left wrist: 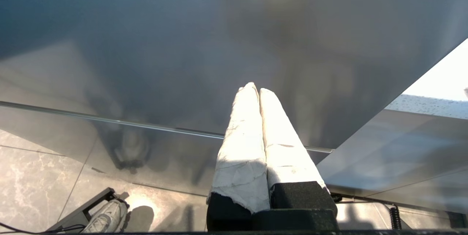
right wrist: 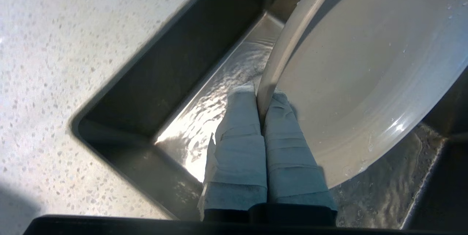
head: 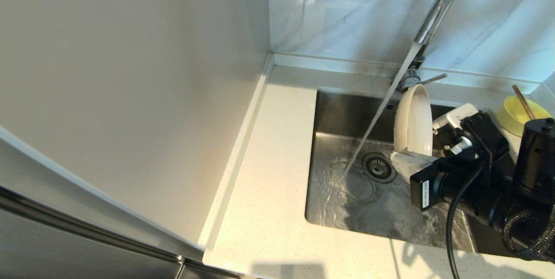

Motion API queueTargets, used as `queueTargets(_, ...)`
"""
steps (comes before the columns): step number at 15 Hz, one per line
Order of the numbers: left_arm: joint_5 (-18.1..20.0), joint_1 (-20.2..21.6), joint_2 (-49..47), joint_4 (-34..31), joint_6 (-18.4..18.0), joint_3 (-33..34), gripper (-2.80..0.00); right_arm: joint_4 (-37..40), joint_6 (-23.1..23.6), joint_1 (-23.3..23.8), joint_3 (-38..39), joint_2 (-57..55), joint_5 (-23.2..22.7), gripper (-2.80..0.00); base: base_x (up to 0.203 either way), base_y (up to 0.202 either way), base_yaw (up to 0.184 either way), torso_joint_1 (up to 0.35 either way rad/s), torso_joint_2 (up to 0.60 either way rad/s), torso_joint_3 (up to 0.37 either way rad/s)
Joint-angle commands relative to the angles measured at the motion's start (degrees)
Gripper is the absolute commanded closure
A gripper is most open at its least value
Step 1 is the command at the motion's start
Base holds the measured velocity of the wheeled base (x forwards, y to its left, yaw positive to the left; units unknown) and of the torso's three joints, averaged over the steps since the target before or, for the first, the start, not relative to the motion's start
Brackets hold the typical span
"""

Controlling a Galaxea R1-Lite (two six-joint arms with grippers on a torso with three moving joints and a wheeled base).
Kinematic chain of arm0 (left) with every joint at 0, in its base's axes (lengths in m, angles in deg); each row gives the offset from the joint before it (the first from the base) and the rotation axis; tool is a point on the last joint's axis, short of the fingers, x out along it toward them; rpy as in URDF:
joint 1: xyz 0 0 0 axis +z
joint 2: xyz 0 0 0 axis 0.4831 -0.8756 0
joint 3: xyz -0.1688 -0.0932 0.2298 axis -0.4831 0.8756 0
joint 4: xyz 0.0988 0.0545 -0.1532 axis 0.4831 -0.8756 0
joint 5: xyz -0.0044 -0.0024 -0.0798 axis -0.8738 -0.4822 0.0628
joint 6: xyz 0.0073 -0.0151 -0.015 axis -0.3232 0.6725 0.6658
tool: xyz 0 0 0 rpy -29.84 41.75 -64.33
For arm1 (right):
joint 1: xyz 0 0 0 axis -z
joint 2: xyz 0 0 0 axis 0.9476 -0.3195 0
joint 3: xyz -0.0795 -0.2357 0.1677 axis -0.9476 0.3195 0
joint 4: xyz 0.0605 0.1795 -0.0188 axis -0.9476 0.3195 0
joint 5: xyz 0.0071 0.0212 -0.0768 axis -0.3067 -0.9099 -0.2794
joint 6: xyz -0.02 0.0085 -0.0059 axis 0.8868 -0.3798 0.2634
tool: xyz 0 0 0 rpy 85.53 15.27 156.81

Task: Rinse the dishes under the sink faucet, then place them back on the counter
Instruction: Rinse the plate, then place the plate on the table

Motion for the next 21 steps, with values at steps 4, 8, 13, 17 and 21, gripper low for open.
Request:
queueTargets(4, -0.02, 0.00, 0.00, 0.00, 0.00, 0.00, 0.00, 0.35, -13.37, 0.82, -4.28, 1.18, 1.96, 0.00, 0.000, 0.000, 0.000, 0.000, 0.00, 0.000)
queueTargets(8, -0.02, 0.00, 0.00, 0.00, 0.00, 0.00, 0.00, 6.87, -29.01, 9.56, -15.22, 1.71, 3.34, 0.00, 0.000, 0.000, 0.000, 0.000, 0.00, 0.000)
queueTargets(13, -0.02, 0.00, 0.00, 0.00, 0.00, 0.00, 0.00, 11.61, -34.88, 13.75, -4.20, 1.27, 2.64, 0.00, 0.000, 0.000, 0.000, 0.000, 0.00, 0.000)
queueTargets(17, -0.02, 0.00, 0.00, 0.00, 0.00, 0.00, 0.00, 20.21, -28.36, 16.52, -14.54, 5.95, 2.30, 0.00, 0.000, 0.000, 0.000, 0.000, 0.00, 0.000)
queueTargets(21, -0.02, 0.00, 0.00, 0.00, 0.00, 0.00, 0.00, 24.11, -11.14, 17.59, -11.64, 6.53, 3.17, 0.00, 0.000, 0.000, 0.000, 0.000, 0.00, 0.000)
